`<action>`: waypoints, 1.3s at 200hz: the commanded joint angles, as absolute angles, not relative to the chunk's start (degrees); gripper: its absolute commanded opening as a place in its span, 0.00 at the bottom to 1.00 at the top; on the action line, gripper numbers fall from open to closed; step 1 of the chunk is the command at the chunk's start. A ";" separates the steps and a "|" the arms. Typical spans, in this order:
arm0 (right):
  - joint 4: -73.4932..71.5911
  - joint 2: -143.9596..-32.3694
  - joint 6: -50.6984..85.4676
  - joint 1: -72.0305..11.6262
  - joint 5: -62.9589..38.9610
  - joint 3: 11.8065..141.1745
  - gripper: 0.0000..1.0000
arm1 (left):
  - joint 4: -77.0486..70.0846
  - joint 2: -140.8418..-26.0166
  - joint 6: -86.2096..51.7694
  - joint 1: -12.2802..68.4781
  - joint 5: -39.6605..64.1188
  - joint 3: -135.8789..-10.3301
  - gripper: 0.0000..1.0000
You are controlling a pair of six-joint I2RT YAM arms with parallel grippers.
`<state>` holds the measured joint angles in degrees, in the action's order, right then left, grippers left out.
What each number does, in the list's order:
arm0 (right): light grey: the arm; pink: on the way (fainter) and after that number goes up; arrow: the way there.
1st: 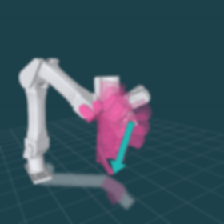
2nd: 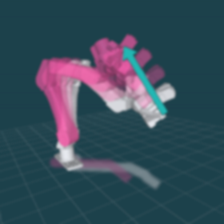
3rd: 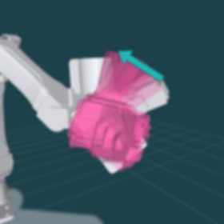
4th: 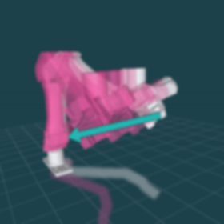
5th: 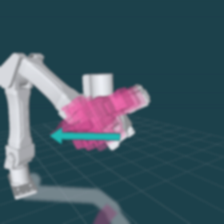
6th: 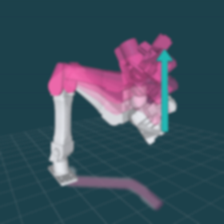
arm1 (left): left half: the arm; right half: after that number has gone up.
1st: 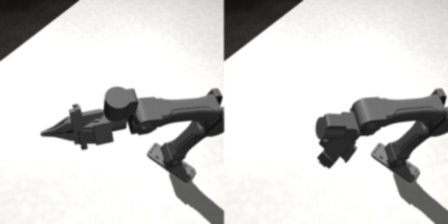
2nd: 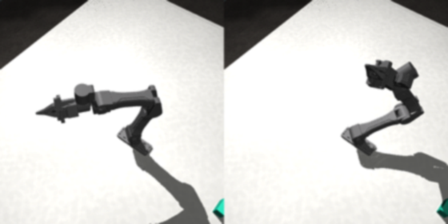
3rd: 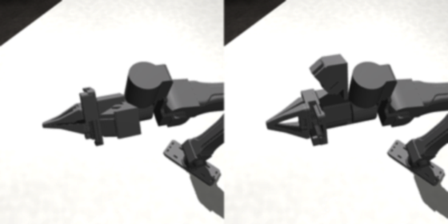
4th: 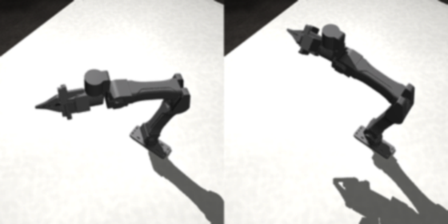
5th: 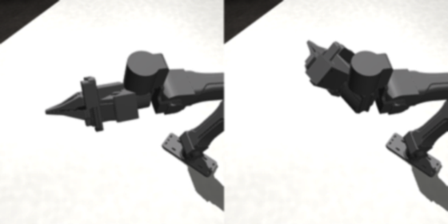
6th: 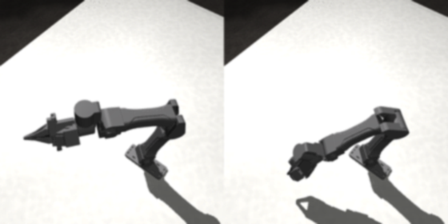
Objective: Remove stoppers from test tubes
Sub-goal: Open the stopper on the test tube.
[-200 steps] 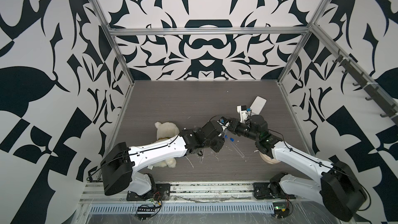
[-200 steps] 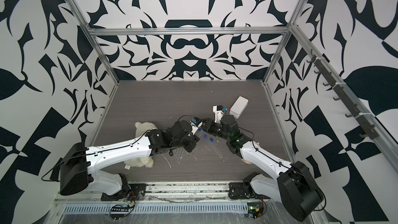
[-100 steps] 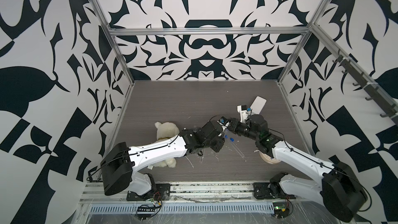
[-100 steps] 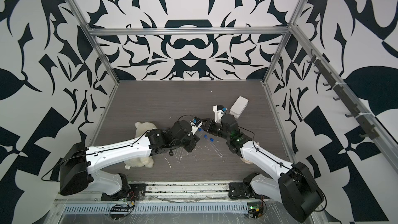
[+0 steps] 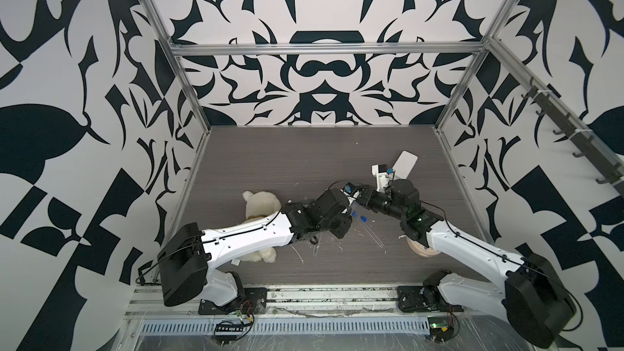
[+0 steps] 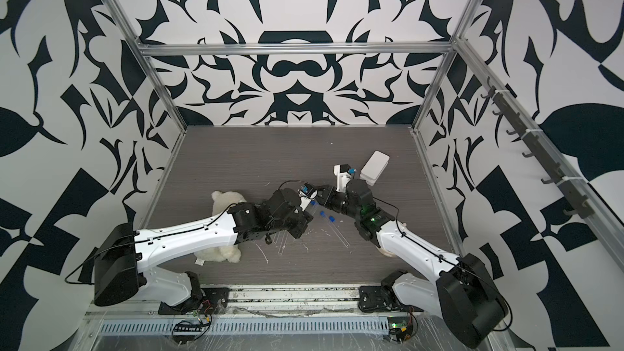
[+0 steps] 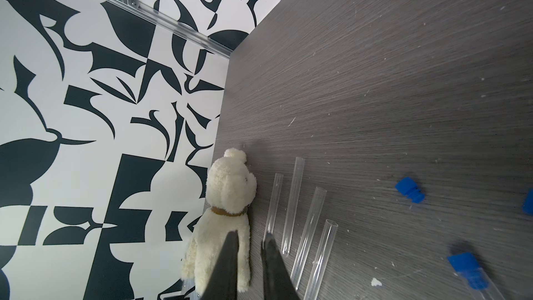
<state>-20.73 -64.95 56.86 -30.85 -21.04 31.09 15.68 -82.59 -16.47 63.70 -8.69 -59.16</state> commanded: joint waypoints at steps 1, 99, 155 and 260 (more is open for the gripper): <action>-21.63 -64.72 54.90 -31.29 -19.82 34.23 0.00 | 16.49 -82.55 -16.27 63.46 -8.19 -60.30 0.09; -20.52 -64.54 55.09 -32.23 -18.63 34.64 0.00 | 17.22 -82.22 -16.49 63.46 -11.16 -60.24 0.07; -25.85 -65.89 60.16 -32.09 -23.86 34.19 0.00 | 17.66 -81.00 -16.48 63.11 -13.60 -59.25 0.07; -16.48 -65.05 51.78 -33.32 -19.50 36.54 0.00 | 17.72 -79.72 -16.48 62.93 -14.18 -59.46 0.07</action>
